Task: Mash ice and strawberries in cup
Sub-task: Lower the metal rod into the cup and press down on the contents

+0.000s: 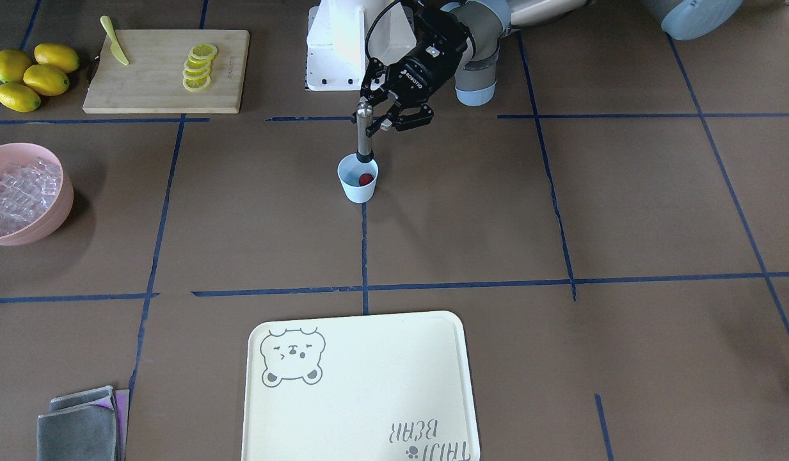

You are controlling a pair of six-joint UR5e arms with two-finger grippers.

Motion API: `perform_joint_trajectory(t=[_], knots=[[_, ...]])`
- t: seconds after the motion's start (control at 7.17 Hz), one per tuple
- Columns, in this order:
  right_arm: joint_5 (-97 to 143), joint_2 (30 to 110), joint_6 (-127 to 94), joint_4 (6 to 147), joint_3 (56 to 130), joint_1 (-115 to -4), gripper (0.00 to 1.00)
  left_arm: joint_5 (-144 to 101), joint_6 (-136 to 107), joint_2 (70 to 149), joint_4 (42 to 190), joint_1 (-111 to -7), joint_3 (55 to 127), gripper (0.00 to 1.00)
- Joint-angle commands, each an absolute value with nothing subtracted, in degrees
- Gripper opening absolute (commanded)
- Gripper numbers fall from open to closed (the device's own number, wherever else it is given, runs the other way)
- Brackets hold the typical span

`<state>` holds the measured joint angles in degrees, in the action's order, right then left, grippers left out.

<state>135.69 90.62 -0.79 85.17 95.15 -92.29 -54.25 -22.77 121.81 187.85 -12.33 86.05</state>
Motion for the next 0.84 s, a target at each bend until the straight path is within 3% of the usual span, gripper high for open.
perform_joint_trajectory(t=[0.0,0.7], knots=[[135.8,90.6,-0.8,85.2,95.2,-92.3,1.0,-53.4,-22.9,122.6,188.0,-12.0,85.0,0.0],[135.9,90.5,-0.8,85.2,95.2,-92.3,1.0,-53.5,-23.2,124.5,188.2,-12.0,81.8,0.0]])
